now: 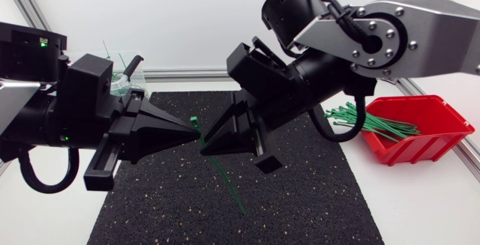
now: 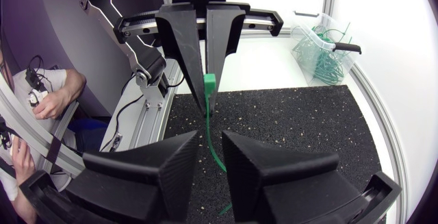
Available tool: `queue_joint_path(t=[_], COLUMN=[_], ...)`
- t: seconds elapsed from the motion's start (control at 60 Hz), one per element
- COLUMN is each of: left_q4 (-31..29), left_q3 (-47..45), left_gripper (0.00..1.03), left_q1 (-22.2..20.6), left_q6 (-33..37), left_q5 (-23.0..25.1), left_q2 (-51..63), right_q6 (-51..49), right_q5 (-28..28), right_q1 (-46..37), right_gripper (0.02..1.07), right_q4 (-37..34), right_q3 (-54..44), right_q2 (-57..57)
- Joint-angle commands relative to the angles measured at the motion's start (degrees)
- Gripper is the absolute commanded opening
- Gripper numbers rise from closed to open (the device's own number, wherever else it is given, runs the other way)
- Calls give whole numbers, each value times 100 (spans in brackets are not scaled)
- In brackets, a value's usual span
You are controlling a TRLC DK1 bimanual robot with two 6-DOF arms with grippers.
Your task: Take a green cable tie from the red box, thread the tail through the head to close it, then place it in the transparent bin on the left.
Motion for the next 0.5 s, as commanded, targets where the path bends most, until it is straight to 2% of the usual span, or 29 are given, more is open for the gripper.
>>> queue_joint_path(t=[0.0, 0.083, 0.283, 0.367, 0.383, 0.483], left_q4=[69, 139, 166, 166, 166, 166], left_q3=[-113, -121, -157, -183, -201, -236], left_gripper=[3, 3, 5, 18, 25, 38], left_q1=[10, 37, 45, 160, 177, 212], left_q6=[-98, -177, -203, -282, -309, -318], left_q5=[52, 52, 122, 219, 254, 324], left_q2=[45, 45, -60, -130, -157, -236], right_q6=[151, 160, 221, 300, 336, 494], right_q5=[-77, -121, -244, -297, -367, -578], right_q1=[38, 47, 47, 38, 3, -164], right_gripper=[14, 8, 8, 8, 8, 8], right_q4=[102, 84, 75, 102, 119, 181], right_q3=[-150, -159, -185, -185, -185, -132], right_q2=[-157, -148, -192, -209, -209, -209])
